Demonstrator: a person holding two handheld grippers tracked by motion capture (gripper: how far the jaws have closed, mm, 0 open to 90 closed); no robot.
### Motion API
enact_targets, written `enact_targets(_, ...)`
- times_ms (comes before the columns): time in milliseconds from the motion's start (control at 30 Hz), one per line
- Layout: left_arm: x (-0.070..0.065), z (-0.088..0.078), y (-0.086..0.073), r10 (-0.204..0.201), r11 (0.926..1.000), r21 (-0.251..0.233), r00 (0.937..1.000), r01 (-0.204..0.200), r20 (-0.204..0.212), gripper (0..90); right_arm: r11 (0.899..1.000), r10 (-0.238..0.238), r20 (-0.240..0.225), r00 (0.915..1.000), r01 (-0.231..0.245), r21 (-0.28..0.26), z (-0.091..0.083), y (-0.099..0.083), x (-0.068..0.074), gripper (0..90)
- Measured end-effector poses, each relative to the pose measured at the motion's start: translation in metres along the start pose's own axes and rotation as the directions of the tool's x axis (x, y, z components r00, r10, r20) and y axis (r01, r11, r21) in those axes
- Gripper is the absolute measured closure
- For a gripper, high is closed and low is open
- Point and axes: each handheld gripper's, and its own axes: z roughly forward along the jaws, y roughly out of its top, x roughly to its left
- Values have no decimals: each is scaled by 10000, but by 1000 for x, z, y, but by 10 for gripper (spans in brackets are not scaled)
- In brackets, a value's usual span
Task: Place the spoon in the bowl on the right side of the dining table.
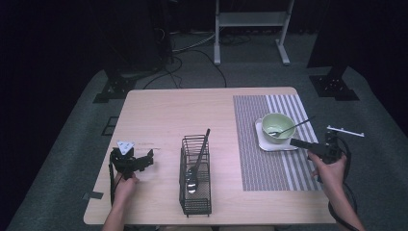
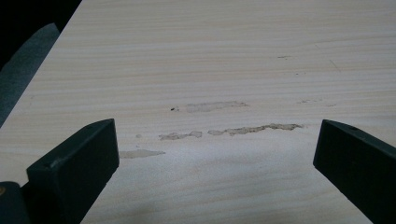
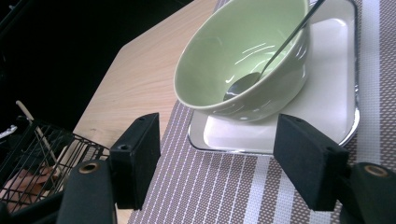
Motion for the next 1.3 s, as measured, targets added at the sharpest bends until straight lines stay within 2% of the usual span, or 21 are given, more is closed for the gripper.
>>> enact_targets(800, 0, 0, 0, 26, 10000, 12, 10000, -26, 3, 0, 9979, -361, -456, 9983, 384, 513, 7, -17, 15, 302)
enact_targets(1300, 0, 0, 0, 42, 10000, 28, 10000, -42, -5, 0, 9960, -397, -799, 9960, 458, 770, 11, -28, 23, 298)
